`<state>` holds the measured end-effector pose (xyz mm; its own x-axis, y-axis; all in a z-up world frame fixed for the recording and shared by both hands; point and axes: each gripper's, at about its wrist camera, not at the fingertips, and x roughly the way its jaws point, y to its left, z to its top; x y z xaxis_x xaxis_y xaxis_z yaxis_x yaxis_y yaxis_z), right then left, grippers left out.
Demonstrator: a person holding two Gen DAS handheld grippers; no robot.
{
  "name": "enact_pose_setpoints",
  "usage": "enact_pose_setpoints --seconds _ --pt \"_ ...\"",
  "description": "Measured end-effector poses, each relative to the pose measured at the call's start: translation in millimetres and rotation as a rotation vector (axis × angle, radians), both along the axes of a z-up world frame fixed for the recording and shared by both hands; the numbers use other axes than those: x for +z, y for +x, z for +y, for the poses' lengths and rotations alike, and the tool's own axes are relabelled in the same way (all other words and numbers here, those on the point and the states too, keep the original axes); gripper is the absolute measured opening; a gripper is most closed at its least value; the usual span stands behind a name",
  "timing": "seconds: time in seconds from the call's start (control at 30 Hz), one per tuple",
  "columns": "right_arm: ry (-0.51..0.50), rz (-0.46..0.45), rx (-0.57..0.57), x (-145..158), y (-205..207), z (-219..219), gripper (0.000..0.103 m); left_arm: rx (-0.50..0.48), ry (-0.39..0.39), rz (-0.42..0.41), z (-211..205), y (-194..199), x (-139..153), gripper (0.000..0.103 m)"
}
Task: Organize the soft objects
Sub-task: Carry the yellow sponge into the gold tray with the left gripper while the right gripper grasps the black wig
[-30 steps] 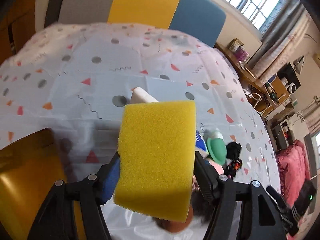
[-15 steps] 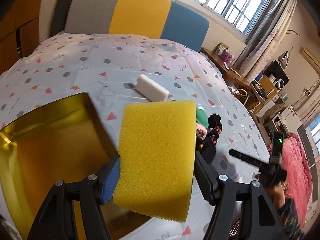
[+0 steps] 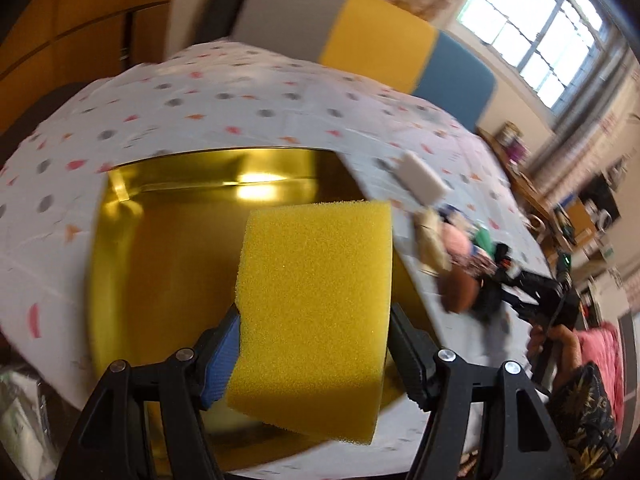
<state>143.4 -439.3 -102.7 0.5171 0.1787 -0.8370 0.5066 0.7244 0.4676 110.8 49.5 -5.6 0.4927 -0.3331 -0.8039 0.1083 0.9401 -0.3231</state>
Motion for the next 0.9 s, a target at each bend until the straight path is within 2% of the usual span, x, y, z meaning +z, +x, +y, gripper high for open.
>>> enact_pose_setpoints --seconds 0.13,0.27,0.5,0.67,0.73,0.9 --pt "-0.060 -0.001 0.056 1.5 5.6 6.7 0.037 0.090 0.040 0.017 37.2 21.4 -9.7 0.070" --pt "-0.072 0.006 0.103 1.6 10.9 7.0 0.037 0.144 0.046 0.042 55.8 45.6 -21.8 0.070" --pt "-0.115 0.019 0.138 -0.4 17.4 10.4 0.038 0.255 0.066 0.135 75.3 84.8 -48.0 0.070" --pt "-0.164 0.014 0.154 -0.7 18.0 17.5 0.045 0.240 0.134 0.131 72.0 97.5 -57.3 0.075" --pt "-0.192 0.020 0.164 -0.1 19.5 21.6 0.047 0.240 0.159 0.130 71.9 101.2 -59.8 0.084" --pt "-0.245 0.038 0.178 0.6 21.5 28.9 0.048 0.231 0.157 0.103 72.5 96.3 -54.5 0.085"
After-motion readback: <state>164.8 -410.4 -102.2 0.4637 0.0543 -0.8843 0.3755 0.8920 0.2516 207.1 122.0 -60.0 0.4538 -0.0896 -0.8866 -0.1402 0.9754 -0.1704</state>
